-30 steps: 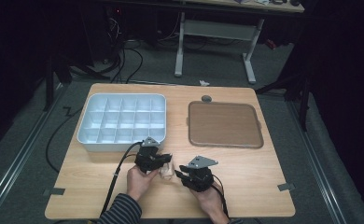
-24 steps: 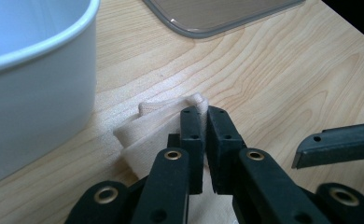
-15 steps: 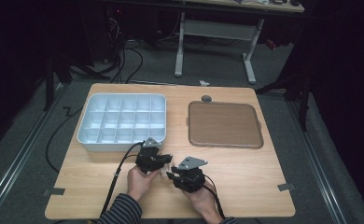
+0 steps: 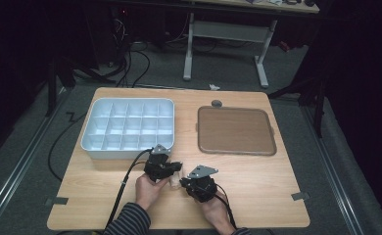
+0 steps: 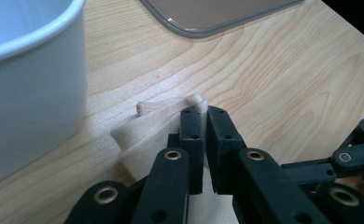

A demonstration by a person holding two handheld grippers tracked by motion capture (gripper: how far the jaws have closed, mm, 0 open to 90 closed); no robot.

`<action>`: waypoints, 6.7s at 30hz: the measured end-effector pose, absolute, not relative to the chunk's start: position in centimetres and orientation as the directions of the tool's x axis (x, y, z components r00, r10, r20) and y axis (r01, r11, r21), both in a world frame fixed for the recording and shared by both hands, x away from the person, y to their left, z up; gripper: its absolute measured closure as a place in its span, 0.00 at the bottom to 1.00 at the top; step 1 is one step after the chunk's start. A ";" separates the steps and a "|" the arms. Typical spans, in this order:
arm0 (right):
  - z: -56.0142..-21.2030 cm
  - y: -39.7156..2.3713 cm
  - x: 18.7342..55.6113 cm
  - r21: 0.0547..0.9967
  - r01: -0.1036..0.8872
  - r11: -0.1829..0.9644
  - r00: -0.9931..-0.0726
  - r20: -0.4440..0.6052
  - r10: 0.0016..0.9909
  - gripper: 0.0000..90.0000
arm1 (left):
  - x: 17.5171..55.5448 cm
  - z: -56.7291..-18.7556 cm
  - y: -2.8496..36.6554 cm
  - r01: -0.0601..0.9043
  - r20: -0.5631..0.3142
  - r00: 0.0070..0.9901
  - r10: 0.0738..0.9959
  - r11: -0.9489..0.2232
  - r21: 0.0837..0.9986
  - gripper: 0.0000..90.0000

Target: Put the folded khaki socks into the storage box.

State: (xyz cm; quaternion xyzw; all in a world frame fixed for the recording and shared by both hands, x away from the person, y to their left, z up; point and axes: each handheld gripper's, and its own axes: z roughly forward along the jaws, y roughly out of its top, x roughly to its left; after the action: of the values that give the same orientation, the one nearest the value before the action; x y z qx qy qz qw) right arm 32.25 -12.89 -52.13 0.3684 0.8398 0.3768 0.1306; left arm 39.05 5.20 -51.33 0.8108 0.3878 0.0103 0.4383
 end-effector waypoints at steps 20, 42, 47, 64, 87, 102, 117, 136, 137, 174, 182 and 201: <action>-52.9 -13.2 32.5 0.718 0.547 0.431 -0.683 0.085 0.726 0.95 | 35.9 -49.7 5.6 0.512 -0.149 0.718 0.680 -0.370 0.775 0.73; -50.9 -13.5 32.8 0.773 0.514 0.372 -0.665 0.085 0.742 0.89 | 35.1 -51.9 5.9 0.577 -0.115 0.645 0.755 -0.383 0.721 0.68; -50.1 -12.4 33.9 0.770 0.496 0.402 -0.676 0.052 0.735 0.93 | 35.3 -51.9 6.0 0.580 -0.118 0.647 0.753 -0.385 0.718 0.67; -51.9 -12.3 35.8 0.731 0.538 0.419 -0.662 0.058 0.747 0.96 | 36.3 -52.2 6.4 0.582 -0.136 0.651 0.747 -0.376 0.721 0.65; -50.3 -14.8 34.3 0.786 0.512 0.348 -0.630 0.068 0.774 0.82 | 36.9 -51.0 6.7 0.620 -0.220 0.628 0.747 -0.309 0.721 0.46; -51.5 -21.3 33.0 0.775 0.537 0.334 -0.515 -0.013 0.857 0.76 | 38.6 -51.3 5.2 0.676 -0.233 0.582 0.779 -0.304 0.671 0.45; -52.7 -25.5 32.4 0.750 0.579 0.320 -0.409 -0.073 0.910 0.67 | 39.4 -51.9 5.1 0.672 -0.263 0.615 0.744 -0.319 0.669 0.56; -53.1 -26.4 33.0 0.734 0.622 0.273 -0.382 -0.020 0.924 0.53 | 39.4 -51.4 5.3 0.649 -0.253 0.659 0.708 -0.366 0.667 0.79; -53.1 -26.4 33.0 0.734 0.623 0.272 -0.381 -0.019 0.924 0.52 | 39.4 -51.4 5.3 0.648 -0.254 0.661 0.706 -0.366 0.668 0.79; -53.1 -26.4 33.0 0.733 0.624 0.271 -0.385 -0.014 0.923 0.50 | 38.0 -48.3 8.9 0.625 -0.266 0.666 0.697 -0.327 0.709 0.80; -53.1 -26.4 33.0 0.733 0.625 0.269 -0.385 -0.011 0.923 0.50 | 38.0 -47.9 10.3 0.631 -0.280 0.651 0.705 -0.299 0.715 0.80; -53.1 -26.4 33.0 0.733 0.625 0.270 -0.385 -0.012 0.923 0.50 | 37.7 -47.0 13.6 0.641 -0.293 0.615 0.732 -0.247 0.726 0.80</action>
State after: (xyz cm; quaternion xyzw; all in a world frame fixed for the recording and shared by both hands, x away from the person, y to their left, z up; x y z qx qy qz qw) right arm 33.01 -26.41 -53.11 0.5064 0.7640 0.3295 0.2264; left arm 37.70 13.64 -47.05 0.7880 0.4358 0.0525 0.4317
